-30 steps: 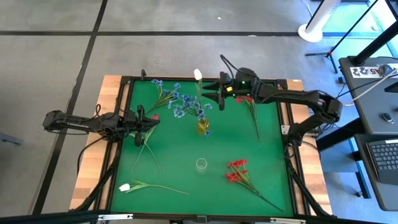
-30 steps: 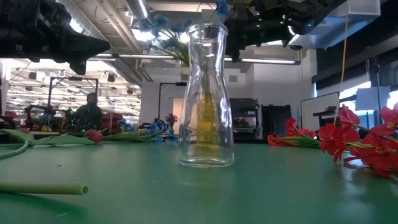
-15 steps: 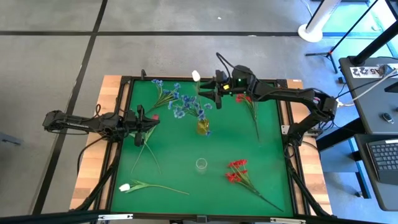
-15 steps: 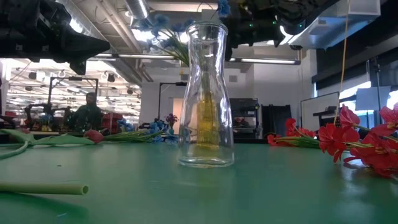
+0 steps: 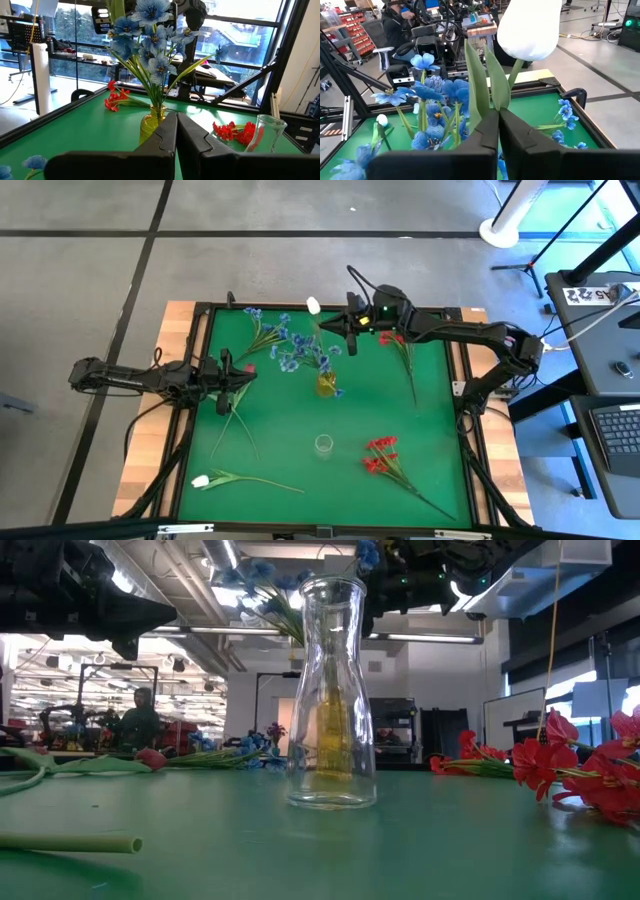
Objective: Sort flowers into vase by color
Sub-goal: Put the top white flower into the yellow flower vase
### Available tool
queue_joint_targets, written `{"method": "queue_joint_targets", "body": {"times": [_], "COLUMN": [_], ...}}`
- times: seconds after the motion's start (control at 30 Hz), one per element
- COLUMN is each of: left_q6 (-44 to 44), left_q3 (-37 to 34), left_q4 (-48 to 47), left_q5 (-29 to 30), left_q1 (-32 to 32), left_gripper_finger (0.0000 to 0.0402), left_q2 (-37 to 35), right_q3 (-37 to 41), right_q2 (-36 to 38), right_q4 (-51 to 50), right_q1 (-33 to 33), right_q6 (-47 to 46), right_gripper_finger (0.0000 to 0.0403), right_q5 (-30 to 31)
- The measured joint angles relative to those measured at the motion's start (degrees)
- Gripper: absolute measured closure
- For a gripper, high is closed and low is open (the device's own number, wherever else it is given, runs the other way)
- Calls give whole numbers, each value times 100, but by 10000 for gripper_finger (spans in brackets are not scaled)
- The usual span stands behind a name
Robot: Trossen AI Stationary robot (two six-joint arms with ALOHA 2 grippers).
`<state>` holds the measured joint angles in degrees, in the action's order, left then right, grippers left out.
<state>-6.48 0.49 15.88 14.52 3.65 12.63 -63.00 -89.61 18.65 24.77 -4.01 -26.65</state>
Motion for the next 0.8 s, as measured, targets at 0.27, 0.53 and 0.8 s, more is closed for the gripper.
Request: {"method": "queue_joint_targets", "body": {"times": [0.27, 0.53, 0.8], "left_q6": [0, 0, 2], "left_q3": [0, 0, 0], "left_q4": [-2, 0, -1], "left_q5": [-1, -1, 1], "left_q1": [0, 1, 0], "left_gripper_finger": [401, 401, 401], "left_q2": [0, -1, 0], "right_q3": [0, 3, 9], "right_q2": [527, 562, 543], "right_q4": [-1062, -1553, -1858], "right_q1": [-9, -414, -605], "right_q6": [288, 516, 597], "right_gripper_finger": [400, 401, 400], "right_q5": [1, 129, 195]}}
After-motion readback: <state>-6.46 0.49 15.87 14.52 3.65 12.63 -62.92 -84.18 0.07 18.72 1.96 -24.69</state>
